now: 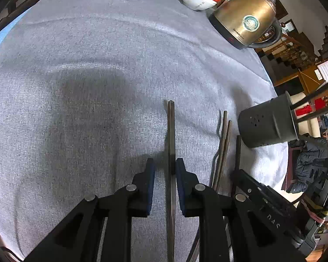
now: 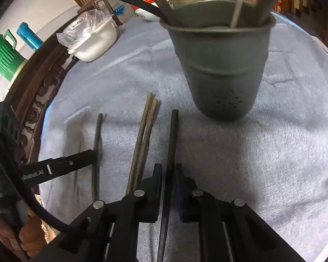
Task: Organize utensils
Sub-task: 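Lift both held dark sticks up off the cloth, then carry both held sticks up and over the grey cup opening, then open both tools to drop the sticks into the grey cup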
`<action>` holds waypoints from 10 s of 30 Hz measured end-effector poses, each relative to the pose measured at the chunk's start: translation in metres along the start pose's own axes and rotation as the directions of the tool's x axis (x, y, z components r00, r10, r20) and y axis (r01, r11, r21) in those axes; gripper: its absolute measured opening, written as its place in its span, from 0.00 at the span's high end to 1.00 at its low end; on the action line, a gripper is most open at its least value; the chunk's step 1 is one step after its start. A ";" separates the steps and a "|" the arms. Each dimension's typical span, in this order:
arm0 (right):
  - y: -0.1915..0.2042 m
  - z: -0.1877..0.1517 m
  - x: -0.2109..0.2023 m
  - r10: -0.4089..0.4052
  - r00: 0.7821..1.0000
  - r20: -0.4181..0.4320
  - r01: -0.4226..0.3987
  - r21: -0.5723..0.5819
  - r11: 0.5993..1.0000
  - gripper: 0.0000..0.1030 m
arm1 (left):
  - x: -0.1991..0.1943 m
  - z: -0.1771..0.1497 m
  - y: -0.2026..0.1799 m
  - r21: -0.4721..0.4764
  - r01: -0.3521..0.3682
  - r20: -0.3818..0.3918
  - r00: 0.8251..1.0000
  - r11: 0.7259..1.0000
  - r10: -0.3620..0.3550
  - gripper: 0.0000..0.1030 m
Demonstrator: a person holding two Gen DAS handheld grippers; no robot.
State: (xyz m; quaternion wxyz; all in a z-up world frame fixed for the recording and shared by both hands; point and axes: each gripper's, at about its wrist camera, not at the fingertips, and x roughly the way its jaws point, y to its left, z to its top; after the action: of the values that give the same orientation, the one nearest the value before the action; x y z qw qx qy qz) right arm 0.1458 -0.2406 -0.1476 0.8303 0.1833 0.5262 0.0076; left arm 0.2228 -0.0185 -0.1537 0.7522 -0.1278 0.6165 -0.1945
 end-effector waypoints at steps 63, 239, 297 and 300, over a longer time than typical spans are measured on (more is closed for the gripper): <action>0.017 -0.007 -0.129 0.142 0.933 0.330 -0.124 -0.077 0.989 0.93 | -0.021 0.028 -0.007 -0.089 -0.143 0.011 0.989 0.986 0.145 0.65; -0.062 0.064 -0.285 0.100 0.551 0.828 -0.157 -0.015 0.987 0.93 | -0.250 -0.040 -0.240 0.384 -0.173 0.688 0.708 0.907 -0.157 0.95; -0.081 0.037 -0.193 0.119 0.690 0.714 -0.186 0.016 0.982 0.90 | -0.153 -0.057 -0.247 0.406 -0.391 0.723 0.691 0.826 -0.028 0.91; -0.086 0.035 -0.195 0.141 0.686 0.714 -0.224 0.023 0.974 0.90 | -0.155 -0.065 -0.248 0.407 -0.428 0.737 0.676 0.807 -0.013 0.85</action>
State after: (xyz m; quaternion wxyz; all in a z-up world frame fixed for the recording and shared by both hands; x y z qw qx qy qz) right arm 0.0740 -0.3712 0.0086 0.9522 0.2681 0.1463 -0.0091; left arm 0.1004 -0.1667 0.0759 0.9508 0.1036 0.2061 -0.2069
